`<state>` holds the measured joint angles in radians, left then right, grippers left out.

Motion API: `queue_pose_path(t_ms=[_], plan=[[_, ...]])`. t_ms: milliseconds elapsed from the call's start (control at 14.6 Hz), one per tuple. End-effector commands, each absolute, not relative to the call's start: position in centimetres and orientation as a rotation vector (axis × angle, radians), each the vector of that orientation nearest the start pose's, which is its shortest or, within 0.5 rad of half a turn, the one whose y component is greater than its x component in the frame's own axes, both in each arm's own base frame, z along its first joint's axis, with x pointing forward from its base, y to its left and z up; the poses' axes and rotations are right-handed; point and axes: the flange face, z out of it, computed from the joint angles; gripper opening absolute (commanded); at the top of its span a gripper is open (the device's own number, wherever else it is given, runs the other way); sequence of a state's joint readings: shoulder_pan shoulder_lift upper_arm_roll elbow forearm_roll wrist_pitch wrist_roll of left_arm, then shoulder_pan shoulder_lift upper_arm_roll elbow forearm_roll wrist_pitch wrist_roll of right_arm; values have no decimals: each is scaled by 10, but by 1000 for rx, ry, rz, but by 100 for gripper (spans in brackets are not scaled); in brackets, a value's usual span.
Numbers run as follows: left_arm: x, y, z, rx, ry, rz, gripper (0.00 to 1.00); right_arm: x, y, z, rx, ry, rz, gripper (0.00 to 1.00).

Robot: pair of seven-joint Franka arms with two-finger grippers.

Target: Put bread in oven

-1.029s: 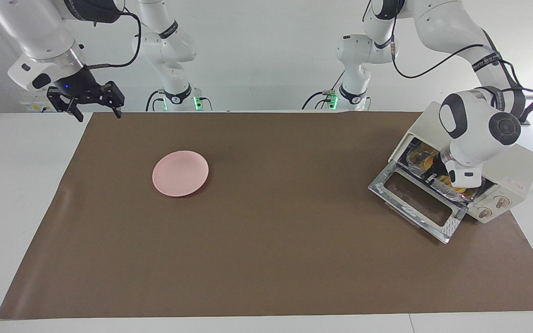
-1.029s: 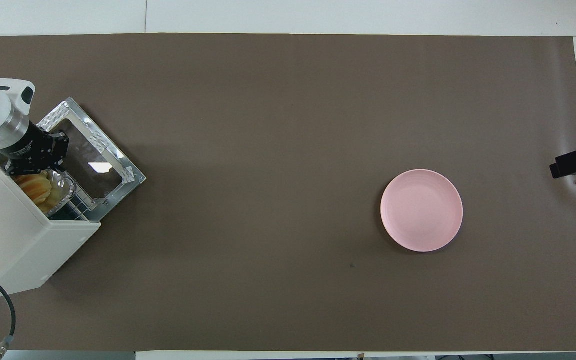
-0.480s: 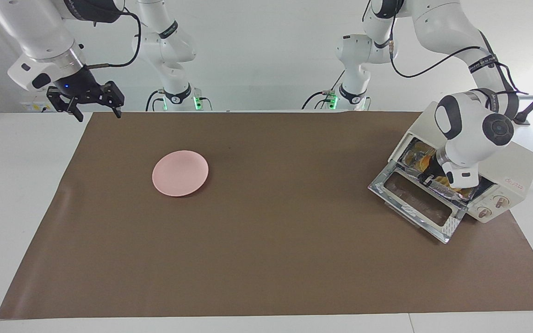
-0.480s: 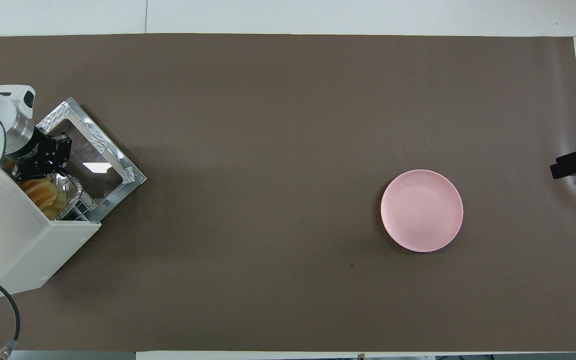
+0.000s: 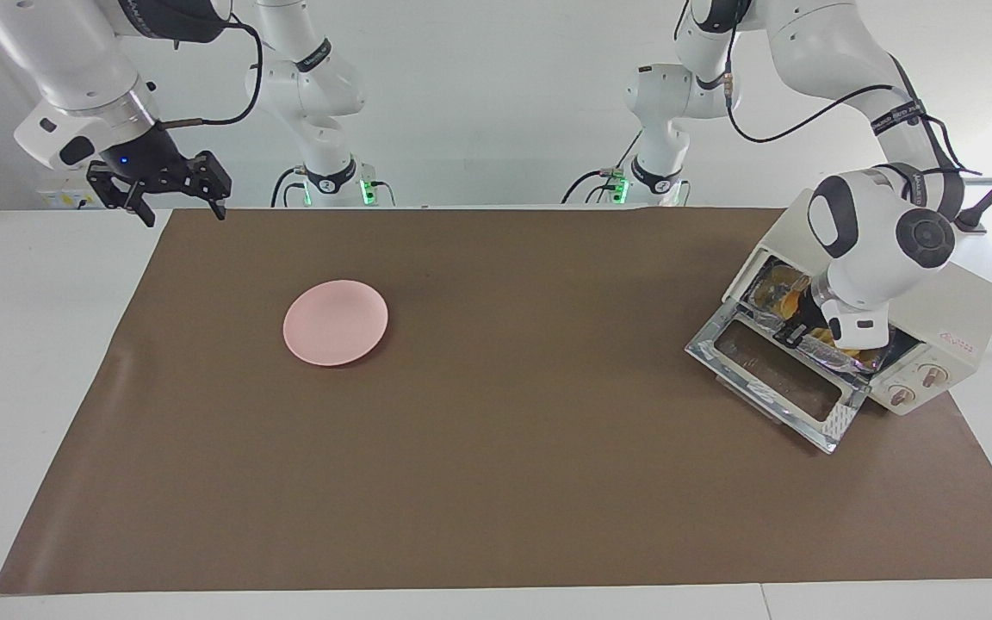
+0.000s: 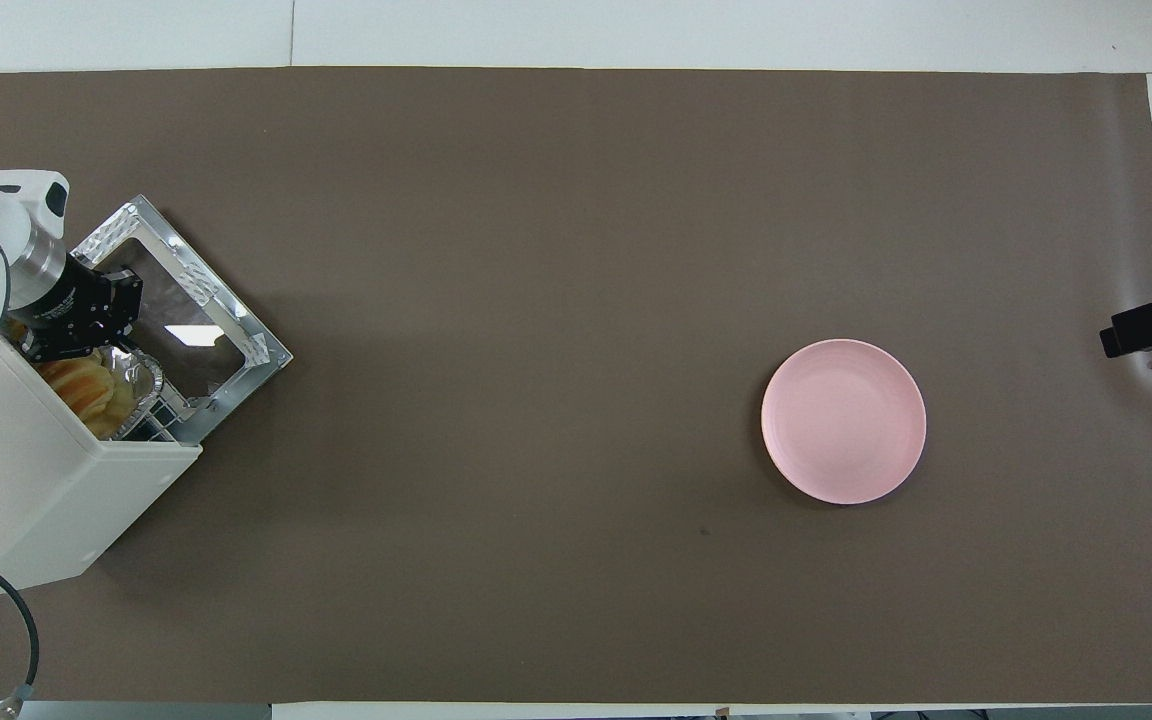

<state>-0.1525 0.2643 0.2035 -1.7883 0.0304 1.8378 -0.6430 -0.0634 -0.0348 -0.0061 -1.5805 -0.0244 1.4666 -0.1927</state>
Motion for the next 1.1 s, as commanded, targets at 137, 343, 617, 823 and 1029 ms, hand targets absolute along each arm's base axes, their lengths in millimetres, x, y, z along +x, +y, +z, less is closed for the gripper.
queue_pose_path(t_ms=[137, 343, 617, 823, 1029], plan=[[605, 30, 404, -2835, -848, 194, 100, 522, -41, 632, -3144, -188, 141, 100], [617, 11, 424, -2886, -749, 105, 100, 522, -41, 632, -3144, -188, 141, 100], [620, -8, 486, -2918, -653, 109, 100, 522, -41, 632, -3144, -188, 141, 100], [589, -7, 537, -2990, -355, 194, 100, 522, -41, 632, -3144, -188, 141, 100], [563, -6, 572, -3012, -290, 225, 100, 522, -41, 632, -3144, -188, 141, 100]])
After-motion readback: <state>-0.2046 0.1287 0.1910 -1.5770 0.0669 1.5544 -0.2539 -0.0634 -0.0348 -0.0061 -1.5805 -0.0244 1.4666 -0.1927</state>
